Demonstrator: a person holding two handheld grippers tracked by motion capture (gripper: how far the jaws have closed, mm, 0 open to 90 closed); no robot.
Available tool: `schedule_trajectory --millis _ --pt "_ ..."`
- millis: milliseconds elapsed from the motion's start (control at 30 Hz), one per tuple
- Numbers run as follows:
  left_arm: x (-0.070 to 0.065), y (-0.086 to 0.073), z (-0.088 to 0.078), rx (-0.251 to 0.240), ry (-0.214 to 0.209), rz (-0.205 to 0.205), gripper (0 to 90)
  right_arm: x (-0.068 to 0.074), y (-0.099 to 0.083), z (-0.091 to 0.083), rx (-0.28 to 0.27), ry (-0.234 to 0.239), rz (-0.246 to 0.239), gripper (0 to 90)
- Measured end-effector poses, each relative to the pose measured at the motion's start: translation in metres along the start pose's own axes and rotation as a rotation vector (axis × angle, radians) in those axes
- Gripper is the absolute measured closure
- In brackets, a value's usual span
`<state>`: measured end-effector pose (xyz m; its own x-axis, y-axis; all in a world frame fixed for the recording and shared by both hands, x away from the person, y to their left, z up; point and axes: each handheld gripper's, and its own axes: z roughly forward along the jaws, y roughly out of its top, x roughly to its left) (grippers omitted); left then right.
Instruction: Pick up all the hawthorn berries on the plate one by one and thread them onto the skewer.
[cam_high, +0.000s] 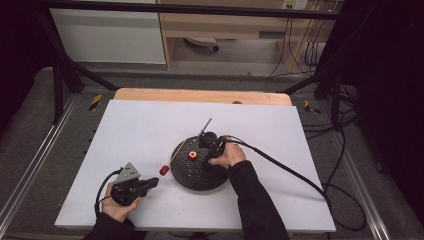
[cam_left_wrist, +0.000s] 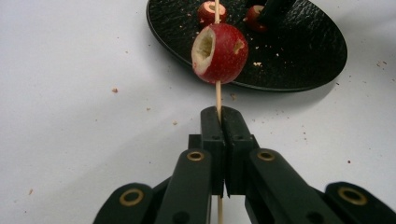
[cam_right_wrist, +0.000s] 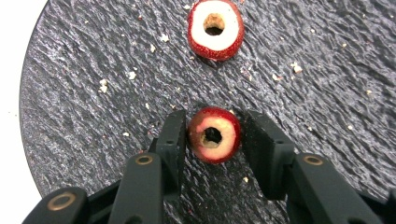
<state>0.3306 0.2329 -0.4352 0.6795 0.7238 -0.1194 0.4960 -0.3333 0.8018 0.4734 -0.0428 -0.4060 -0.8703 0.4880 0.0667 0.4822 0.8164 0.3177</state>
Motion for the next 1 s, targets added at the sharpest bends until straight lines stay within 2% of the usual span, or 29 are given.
schedule_trajectory --millis 467,767,1000 --pt "0.0 0.0 0.0 -0.002 0.0 0.001 88.4 -0.001 0.001 0.0 0.002 0.01 0.022 62.9" --pt "-0.001 0.0 0.0 -0.003 0.0 0.004 88.4 0.002 -0.001 -0.018 -0.042 0.003 0.049 63.0" --pt "-0.003 0.001 0.0 -0.004 0.004 0.006 88.4 0.004 -0.006 -0.031 -0.097 0.004 0.081 63.1"
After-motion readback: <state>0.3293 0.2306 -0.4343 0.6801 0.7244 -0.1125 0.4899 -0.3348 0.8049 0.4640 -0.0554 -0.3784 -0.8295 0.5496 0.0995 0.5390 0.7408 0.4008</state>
